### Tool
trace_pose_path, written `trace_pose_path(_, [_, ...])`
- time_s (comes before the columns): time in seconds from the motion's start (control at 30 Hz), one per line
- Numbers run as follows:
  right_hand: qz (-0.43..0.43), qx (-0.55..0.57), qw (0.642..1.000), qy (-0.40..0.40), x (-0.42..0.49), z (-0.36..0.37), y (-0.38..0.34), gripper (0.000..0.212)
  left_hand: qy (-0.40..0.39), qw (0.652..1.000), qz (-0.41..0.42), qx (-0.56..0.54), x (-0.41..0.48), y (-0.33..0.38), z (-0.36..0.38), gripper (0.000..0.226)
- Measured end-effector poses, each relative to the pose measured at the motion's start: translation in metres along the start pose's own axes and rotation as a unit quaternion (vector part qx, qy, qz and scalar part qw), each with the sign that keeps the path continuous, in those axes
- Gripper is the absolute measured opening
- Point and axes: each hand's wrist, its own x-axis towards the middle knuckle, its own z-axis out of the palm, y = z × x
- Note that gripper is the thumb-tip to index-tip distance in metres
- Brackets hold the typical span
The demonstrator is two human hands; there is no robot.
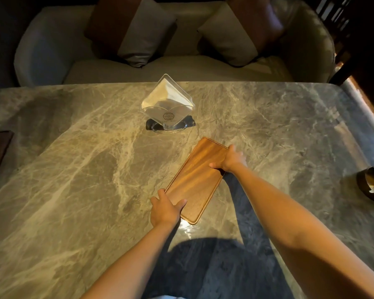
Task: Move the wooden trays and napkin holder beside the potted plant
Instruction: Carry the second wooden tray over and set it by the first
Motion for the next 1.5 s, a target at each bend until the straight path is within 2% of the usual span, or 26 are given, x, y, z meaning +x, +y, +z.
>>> trace_pose_path(0.13, [0.007,0.020,1.000,0.011,-0.013,0.007,-0.010,0.105,0.022,0.999,0.024,-0.013,0.008,-0.012,-0.019,0.068])
trace_pose_path(0.33, [-0.020,0.041,0.999,0.031,-0.035,0.024,-0.057,0.096,0.073,0.995,0.054,-0.028,0.020,-0.037,-0.067,0.066])
trace_pose_path(0.57, [-0.090,0.020,0.995,0.029,-0.068,0.061,-0.144,0.099,0.130,0.989,0.046,-0.046,0.035,-0.086,-0.143,0.066])
trace_pose_path(0.77, [-0.145,-0.018,0.989,0.021,-0.103,0.110,-0.235,0.087,0.176,0.983,0.015,-0.046,0.052,-0.145,-0.212,0.068])
trace_pose_path(1.17, [-0.201,-0.087,0.975,-0.033,-0.131,0.225,-0.376,0.083,0.182,0.977,-0.041,-0.104,0.099,-0.259,-0.293,0.076])
trace_pose_path(1.5, [-0.213,-0.124,0.967,-0.058,-0.109,0.271,-0.434,0.082,0.158,0.977,-0.082,-0.119,0.139,-0.286,-0.306,0.087])
